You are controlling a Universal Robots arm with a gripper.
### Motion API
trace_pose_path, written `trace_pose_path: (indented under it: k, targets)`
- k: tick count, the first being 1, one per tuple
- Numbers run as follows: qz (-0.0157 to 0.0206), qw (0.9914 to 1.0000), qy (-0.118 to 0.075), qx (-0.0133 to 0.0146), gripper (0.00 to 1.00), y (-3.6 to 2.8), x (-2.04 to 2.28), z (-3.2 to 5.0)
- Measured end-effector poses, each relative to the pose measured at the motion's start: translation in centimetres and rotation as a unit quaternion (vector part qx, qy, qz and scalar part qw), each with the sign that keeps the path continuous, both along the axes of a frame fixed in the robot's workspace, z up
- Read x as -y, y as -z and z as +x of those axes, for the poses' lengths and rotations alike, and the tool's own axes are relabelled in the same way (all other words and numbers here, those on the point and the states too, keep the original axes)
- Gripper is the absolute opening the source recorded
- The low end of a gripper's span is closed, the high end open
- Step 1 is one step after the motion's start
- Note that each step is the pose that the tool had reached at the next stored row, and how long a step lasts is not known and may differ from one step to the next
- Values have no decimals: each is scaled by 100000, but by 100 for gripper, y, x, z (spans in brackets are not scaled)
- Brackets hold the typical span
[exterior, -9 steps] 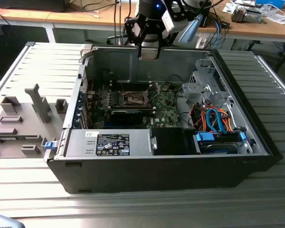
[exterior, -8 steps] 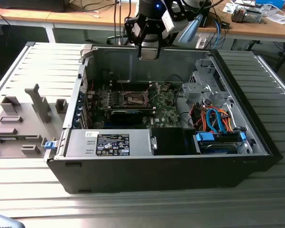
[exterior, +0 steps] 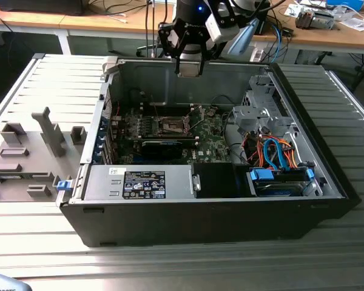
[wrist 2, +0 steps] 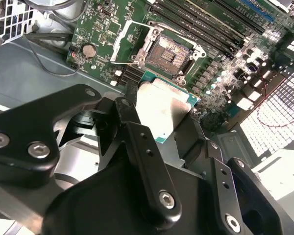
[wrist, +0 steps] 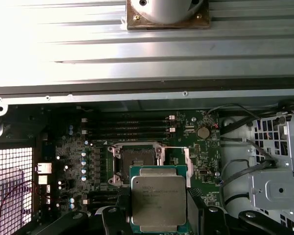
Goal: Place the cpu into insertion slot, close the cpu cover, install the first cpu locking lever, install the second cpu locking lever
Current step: 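Place the cpu into insertion slot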
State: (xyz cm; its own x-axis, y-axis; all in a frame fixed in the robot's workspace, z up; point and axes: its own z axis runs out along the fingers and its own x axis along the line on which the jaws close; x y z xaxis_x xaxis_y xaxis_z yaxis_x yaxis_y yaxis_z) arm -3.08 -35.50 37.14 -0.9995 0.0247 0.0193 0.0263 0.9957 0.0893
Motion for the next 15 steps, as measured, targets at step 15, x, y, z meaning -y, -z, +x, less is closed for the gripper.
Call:
trace_pose_path:
  k: [15]
  targets:
    - [2,100000,0,-1,54,142,0,-40]
